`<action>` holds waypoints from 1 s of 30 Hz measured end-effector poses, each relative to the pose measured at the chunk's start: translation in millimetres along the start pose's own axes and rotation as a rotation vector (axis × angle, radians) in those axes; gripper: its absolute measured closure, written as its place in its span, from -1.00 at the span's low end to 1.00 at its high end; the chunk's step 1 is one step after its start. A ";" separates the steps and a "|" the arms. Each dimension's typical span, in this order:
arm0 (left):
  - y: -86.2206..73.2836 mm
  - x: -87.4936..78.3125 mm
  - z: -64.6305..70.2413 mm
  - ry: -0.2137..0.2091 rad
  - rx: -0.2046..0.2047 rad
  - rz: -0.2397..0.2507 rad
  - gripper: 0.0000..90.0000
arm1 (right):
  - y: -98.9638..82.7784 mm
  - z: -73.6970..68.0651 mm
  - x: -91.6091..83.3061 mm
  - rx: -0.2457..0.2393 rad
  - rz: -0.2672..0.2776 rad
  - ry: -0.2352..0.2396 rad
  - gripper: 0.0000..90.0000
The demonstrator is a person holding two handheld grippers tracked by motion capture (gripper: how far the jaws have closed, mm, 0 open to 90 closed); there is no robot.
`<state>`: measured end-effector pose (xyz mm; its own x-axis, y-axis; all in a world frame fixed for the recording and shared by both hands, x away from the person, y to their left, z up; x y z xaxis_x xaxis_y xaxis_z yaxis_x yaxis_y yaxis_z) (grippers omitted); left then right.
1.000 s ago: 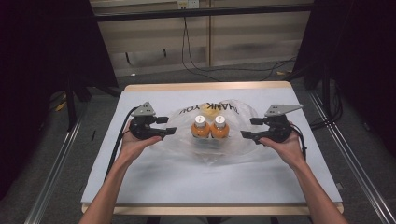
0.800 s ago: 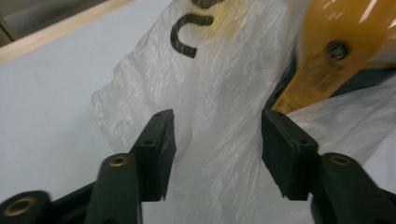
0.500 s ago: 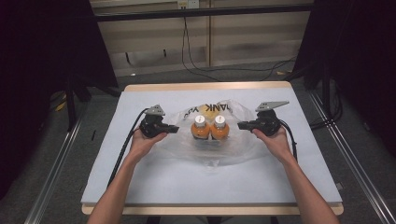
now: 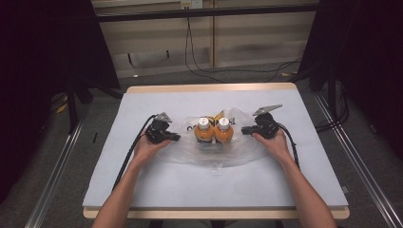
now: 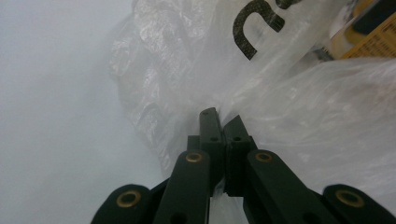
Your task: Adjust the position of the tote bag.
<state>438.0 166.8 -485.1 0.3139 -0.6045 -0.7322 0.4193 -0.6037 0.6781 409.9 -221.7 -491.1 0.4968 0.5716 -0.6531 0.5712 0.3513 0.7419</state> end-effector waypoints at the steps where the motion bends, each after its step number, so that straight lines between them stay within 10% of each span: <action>1: -1.0 -0.7 -0.2 0.000 0.002 0.004 0.98 | -2.4 0.7 1.3 -0.009 -0.008 -0.009 0.97; 11: -6.4 -10.5 -2.7 0.004 -0.022 0.037 0.78 | -2.3 -2.6 -1.7 -0.037 0.003 -0.050 0.64; 16: 7.1 -29.9 9.1 0.003 0.017 0.096 0.57 | 7.8 -10.1 -15.0 -0.049 0.061 -0.042 0.23; 30: 53.4 -62.6 50.0 -0.032 0.189 0.147 0.68 | 38.0 -28.7 -69.1 -0.120 0.165 -0.050 0.02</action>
<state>398.1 146.4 -399.8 0.3309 -0.7073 -0.6246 0.2032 -0.5930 0.7792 378.6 -226.6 -413.4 0.6105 0.5920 -0.5262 0.3992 0.3438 0.8500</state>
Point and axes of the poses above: each handheld gripper's, and its own axes: x roughly forward along the jaws, y roughly out of its top, z roughly to its right, the point moved 1 cm from there along x, roughly forward along the jaws, and after that the axes turned 1 degree about z, right-handed, at the moved point
